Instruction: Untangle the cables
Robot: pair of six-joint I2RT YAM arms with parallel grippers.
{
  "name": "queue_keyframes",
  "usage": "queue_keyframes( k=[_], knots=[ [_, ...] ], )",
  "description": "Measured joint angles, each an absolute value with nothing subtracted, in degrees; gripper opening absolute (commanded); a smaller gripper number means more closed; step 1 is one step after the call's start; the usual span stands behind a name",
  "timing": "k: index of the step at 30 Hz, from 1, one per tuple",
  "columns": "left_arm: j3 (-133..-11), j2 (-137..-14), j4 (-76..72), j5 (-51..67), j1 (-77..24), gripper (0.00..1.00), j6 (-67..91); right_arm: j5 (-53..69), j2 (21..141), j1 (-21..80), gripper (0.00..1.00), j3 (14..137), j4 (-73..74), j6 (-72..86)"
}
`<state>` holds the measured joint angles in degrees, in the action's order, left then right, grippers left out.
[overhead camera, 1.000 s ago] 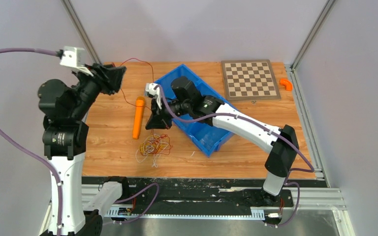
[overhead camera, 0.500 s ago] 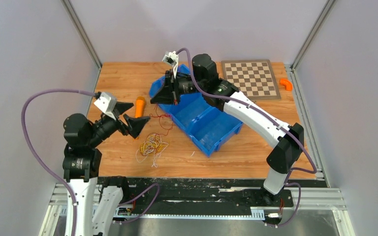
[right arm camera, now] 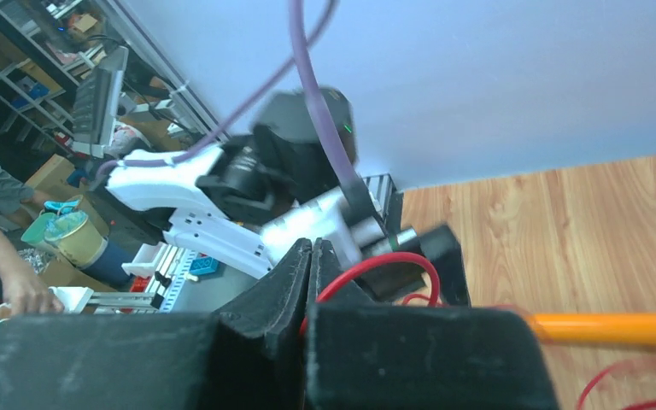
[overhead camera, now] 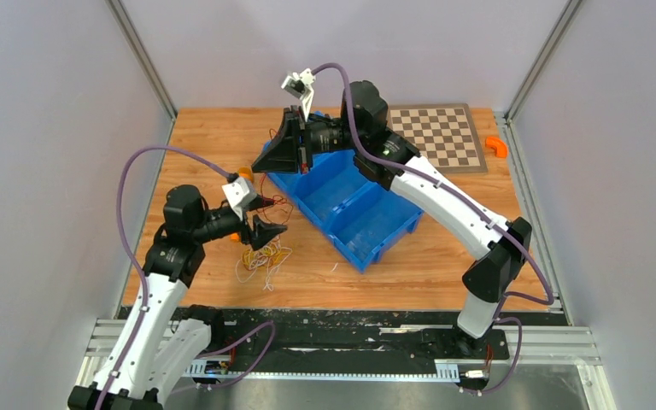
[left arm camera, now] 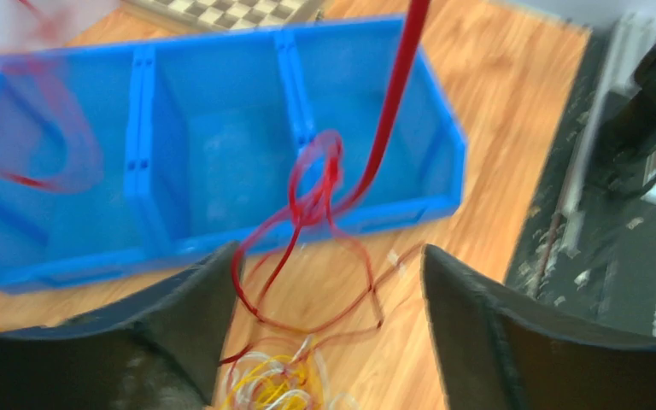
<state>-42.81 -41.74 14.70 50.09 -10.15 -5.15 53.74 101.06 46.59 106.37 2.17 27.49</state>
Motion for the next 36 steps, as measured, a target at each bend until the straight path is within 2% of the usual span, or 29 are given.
queue_keyframes(
  k=[1, 2, 3, 4, 5, 7, 23, 36],
  knots=[
    [-42.02, -41.65, 15.66, 49.47, -10.52, 0.64, -7.14, 53.98, 101.06, 46.41, 0.00, 107.11, 1.83, 27.77],
    [-41.08, -41.52, 17.04, 48.66, -10.57, 0.58, -10.22, 54.39, 101.06, 46.11, 0.00, 107.96, 1.45, 28.10],
    [-40.38, -41.50, 18.41, 48.05, -10.52, 0.42, -12.47, 54.74, 101.06, 45.87, 0.00, 108.60, 1.28, 28.38],
    [-39.40, -41.45, 19.92, 47.33, -10.20, 0.33, -15.44, 55.18, 101.06, 45.28, 0.00, 109.32, 0.95, 28.67],
    [-38.41, -41.34, 21.58, 46.96, -9.69, 0.14, -18.06, 55.42, 101.06, 44.49, 0.00, 109.73, 0.62, 28.95],
    [-36.60, -40.95, 24.29, 46.48, -8.08, 0.01, -21.96, 55.72, 101.06, 42.57, 0.00, 110.28, 0.19, 29.45],
    [-32.62, -44.80, 39.22, 39.05, 8.45, 0.00, -49.58, 57.78, 98.10, 26.39, 0.00, 110.65, -3.38, 35.05],
    [-29.28, -48.86, 44.53, 35.40, 14.66, 0.00, -62.33, 58.24, 95.59, 14.74, 0.00, 110.87, -7.49, 37.67]
  ],
)
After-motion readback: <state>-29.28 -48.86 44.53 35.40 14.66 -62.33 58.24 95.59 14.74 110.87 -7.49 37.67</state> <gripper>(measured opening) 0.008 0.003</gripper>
